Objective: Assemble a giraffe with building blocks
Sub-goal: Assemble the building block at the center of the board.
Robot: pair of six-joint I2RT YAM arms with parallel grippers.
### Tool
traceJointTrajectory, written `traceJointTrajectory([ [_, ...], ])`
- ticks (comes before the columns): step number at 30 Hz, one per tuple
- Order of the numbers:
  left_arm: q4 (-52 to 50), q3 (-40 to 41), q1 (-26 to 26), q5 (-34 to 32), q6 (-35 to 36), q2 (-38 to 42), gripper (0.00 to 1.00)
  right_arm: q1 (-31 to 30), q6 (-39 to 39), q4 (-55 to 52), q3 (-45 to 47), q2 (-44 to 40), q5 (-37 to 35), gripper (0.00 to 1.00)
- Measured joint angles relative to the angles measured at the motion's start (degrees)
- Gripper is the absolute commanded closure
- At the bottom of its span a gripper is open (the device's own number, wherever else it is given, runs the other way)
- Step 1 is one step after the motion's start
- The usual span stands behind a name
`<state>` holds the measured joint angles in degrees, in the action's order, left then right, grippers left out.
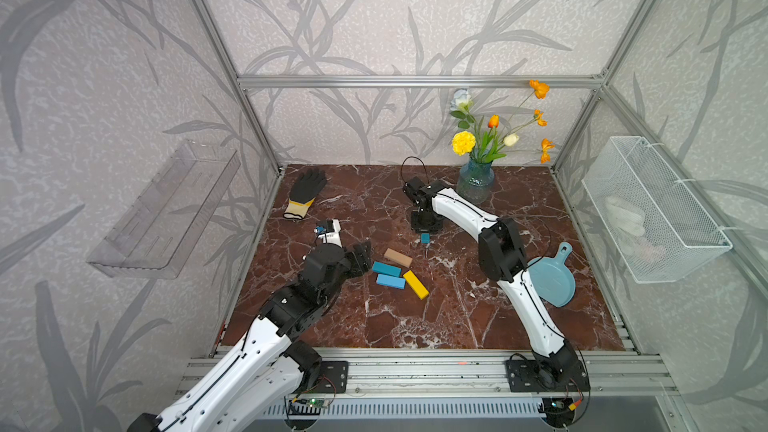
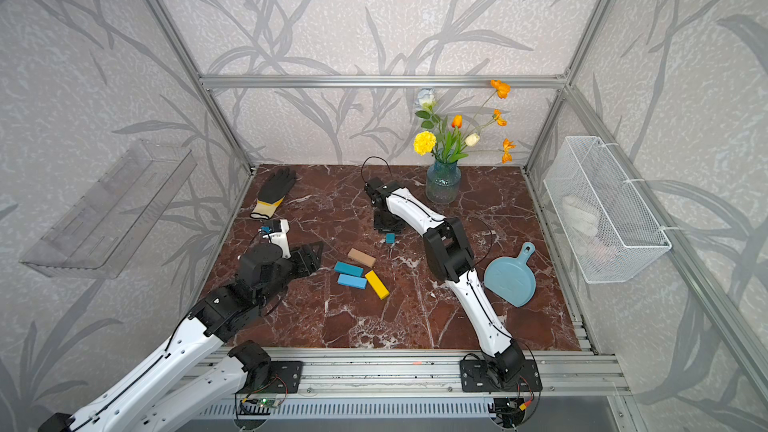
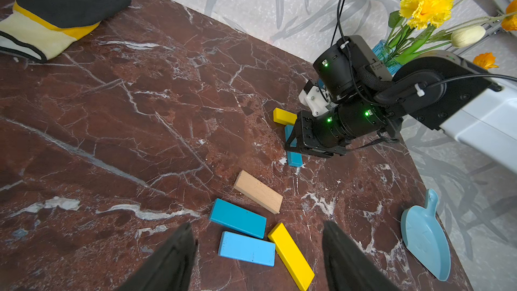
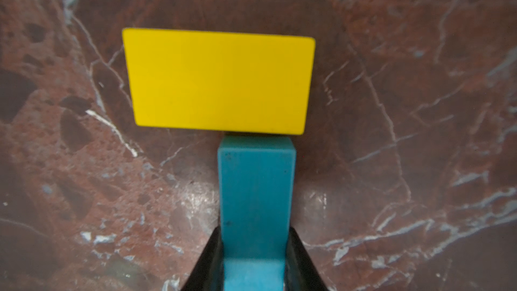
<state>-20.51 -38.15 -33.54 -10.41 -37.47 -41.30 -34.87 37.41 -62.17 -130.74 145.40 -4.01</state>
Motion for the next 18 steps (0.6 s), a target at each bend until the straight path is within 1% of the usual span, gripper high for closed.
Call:
traceJointTrajectory([
  [6, 0.0, 0.0, 0.0, -0.02, 0.0, 0.0, 0.27, 0.02, 0.04, -1.01, -1.31, 0.63, 0.0, 0.77],
  [8, 0.0, 0.0, 0.0, -0.02, 0.02, 0.0, 0.27, 0.15, 0.02, -0.68, -1.73, 0.87, -0.15, 0.74],
  [11, 0.0, 0.0, 0.0, -0.04, 0.02, -0.02, 0.27, 0.59, 0.02, -0.5, -2.21, 1.16, -0.28, 0.65],
  [12, 0.0, 0.0, 0.0, -0.04, 0.02, -0.04, 0.27, 0.74, 0.02, -0.44, -2.34, 1.25, -0.44, 0.63],
  [18, 0.04, 0.0, 0.0, -0.04, 0.07, -0.09, 0.27, 1.03, 0.0, -0.07, -2.58, 1.53, -1.16, 0.62],
])
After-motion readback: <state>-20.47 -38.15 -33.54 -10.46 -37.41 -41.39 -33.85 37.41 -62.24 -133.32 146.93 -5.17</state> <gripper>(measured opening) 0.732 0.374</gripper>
